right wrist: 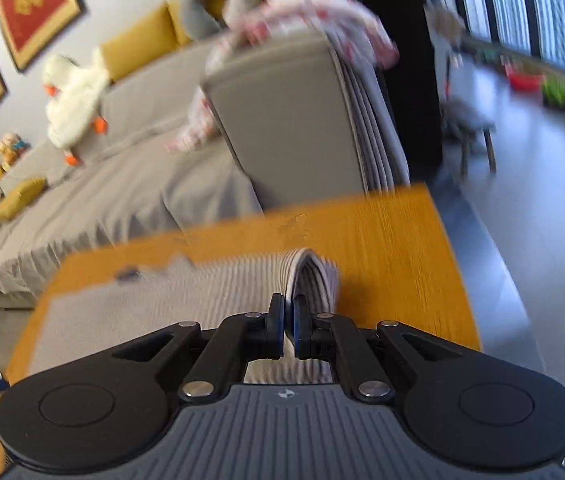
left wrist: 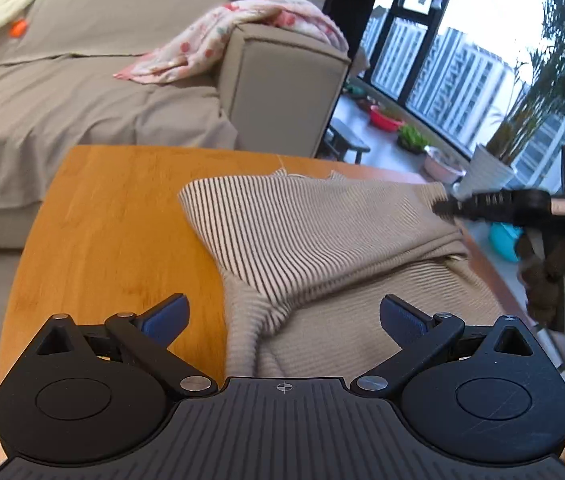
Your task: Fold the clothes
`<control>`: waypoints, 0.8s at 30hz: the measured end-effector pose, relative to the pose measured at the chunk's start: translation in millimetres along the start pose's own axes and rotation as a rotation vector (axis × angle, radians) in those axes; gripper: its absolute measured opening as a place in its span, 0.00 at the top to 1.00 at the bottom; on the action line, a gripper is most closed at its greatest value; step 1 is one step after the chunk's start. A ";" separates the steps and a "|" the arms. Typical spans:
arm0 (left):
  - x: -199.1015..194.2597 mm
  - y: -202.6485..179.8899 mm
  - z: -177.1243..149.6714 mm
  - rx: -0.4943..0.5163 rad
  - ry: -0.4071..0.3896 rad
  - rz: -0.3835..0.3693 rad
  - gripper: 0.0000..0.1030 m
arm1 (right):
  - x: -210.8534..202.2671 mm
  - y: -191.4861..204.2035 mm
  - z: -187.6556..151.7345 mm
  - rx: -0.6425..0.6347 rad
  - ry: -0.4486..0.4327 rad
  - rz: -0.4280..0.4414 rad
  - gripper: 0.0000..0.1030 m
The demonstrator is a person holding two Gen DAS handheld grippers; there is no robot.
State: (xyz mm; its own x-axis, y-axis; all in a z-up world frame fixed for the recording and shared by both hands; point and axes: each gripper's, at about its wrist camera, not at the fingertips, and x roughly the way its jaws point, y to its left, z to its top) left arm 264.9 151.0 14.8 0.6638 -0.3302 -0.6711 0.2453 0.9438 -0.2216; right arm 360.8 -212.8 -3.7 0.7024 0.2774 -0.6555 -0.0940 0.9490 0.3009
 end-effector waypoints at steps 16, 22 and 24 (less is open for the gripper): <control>-59.0 -40.1 -66.0 0.149 -0.014 0.072 0.00 | -139.7 54.2 -101.5 -0.416 -0.051 0.056 0.00; -89.7 -57.1 -104.3 0.171 -0.062 0.088 0.00 | -181.7 97.3 -164.3 -0.591 -0.040 0.137 0.00; -101.6 -58.6 -117.5 0.165 -0.069 0.087 0.00 | -195.3 113.2 -186.6 -0.647 -0.032 0.208 0.00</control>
State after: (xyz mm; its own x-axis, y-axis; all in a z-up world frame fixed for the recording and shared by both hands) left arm 100.0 131.3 12.9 0.7332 -0.2530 -0.6311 0.2937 0.9550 -0.0417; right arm 81.2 -131.6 29.1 0.6433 0.4689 -0.6053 -0.6257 0.7776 -0.0626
